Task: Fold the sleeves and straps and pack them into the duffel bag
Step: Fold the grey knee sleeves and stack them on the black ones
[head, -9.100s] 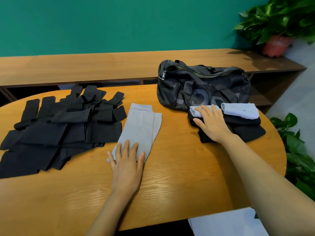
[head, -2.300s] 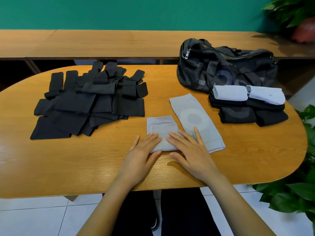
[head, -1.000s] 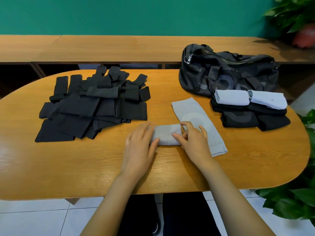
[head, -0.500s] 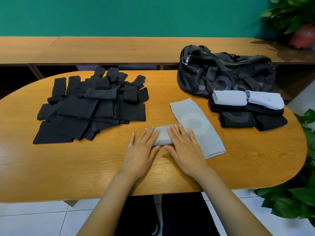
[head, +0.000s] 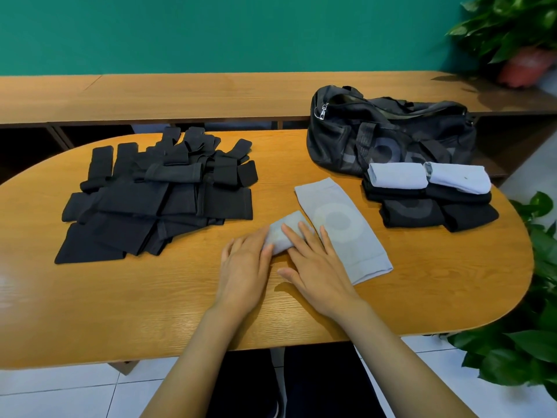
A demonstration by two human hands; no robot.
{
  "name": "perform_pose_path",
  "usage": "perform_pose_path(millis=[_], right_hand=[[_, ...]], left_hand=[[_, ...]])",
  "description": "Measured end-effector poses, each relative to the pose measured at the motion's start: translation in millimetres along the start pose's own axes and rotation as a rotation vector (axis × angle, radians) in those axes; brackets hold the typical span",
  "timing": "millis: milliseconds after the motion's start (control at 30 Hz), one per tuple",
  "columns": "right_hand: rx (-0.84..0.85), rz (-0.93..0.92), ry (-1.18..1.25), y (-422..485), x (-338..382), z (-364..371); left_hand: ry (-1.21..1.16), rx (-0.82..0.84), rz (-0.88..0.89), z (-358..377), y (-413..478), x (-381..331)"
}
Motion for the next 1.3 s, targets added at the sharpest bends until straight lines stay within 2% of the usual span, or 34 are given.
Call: perform_pose_path(millis=[100,200,300,433,500,733,967,1200,1300], right_hand=[[-0.102,0.037,0.015,1,-7,-12],[-0.206,0.121,-0.024,-5,-29,-24],[-0.223,0.219,-0.106,-20,-57,-31],[-0.216,0.339,-0.173,-47,-93,-35],[-0.201,0.395,-0.202,-59,-111,-36],[-0.191,0.52,-0.236,-88,-154,-38],[-0.077,0.555,-0.154,-94,-168,-24],[-0.263,0.56,-0.176,-124,-155,-34],[-0.279,0.613,-0.106,-140,-156,-29]], left_hand=[[-0.172,-0.078,-0.118,-3,-3,-2],[-0.163,-0.063,-0.143,3,0,-13],[-0.042,0.116,-0.056,20,9,-39],[0.08,0.396,0.19,47,12,-70],[0.146,0.451,0.263,56,12,-75],[0.125,0.012,0.108,37,21,-37],[0.08,-0.015,0.088,38,21,-23],[0.085,-0.014,0.085,39,23,-21],[0.085,-0.011,0.08,40,23,-23]])
Point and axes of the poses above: each hand's wrist, its own y-axis towards the middle knuckle, its own z-axis out of the palm, x = y × z, the point moved 2 cm from there along y, towards the middle knuckle, and after that the axes turned 7 degrees about -z, right-handed, at the moved point
